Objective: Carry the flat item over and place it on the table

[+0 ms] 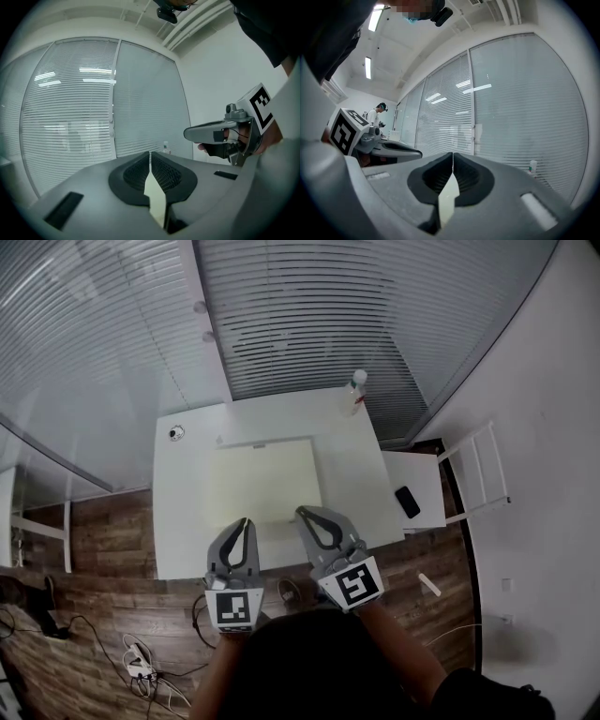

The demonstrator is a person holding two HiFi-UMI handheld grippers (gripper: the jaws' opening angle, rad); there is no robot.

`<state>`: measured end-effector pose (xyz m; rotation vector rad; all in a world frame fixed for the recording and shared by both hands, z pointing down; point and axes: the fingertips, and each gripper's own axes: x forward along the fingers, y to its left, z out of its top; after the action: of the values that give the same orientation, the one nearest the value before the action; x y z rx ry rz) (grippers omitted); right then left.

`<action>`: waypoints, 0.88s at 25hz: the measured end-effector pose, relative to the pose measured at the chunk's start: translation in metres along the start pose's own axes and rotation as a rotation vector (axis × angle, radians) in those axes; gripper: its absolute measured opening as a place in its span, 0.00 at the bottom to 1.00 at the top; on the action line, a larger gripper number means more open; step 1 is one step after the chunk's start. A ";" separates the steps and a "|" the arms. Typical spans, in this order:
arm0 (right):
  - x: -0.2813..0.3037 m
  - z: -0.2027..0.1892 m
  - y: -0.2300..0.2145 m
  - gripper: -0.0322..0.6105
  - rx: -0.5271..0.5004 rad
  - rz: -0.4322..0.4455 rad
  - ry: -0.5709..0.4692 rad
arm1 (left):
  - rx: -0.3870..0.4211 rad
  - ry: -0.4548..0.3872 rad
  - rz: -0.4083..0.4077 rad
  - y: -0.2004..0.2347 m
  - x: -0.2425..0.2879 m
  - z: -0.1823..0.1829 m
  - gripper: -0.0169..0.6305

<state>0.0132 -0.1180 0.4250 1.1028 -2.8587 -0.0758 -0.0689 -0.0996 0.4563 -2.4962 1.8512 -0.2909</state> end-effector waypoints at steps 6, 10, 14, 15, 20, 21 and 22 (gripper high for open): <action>-0.003 0.004 0.004 0.05 -0.018 0.018 -0.008 | -0.057 0.017 -0.011 -0.009 -0.001 0.001 0.03; -0.005 0.005 0.004 0.05 -0.040 0.018 -0.007 | -0.063 0.024 -0.033 -0.018 -0.002 -0.001 0.03; -0.007 0.004 0.004 0.05 -0.051 0.015 -0.001 | -0.046 0.018 -0.062 -0.024 -0.001 0.000 0.03; -0.007 0.004 0.004 0.05 -0.051 0.015 0.002 | -0.035 0.015 -0.070 -0.025 -0.001 0.000 0.03; -0.009 0.000 0.004 0.05 -0.059 0.016 0.014 | -0.003 0.011 -0.093 -0.031 0.000 -0.005 0.03; -0.010 0.000 0.004 0.05 -0.061 0.017 0.016 | -0.015 0.017 -0.092 -0.033 -0.001 -0.006 0.03; -0.010 -0.001 0.004 0.05 -0.062 0.018 0.018 | -0.034 0.025 -0.088 -0.034 -0.001 -0.006 0.03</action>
<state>0.0181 -0.1084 0.4255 1.0607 -2.8296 -0.1523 -0.0380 -0.0879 0.4668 -2.6133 1.7724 -0.2966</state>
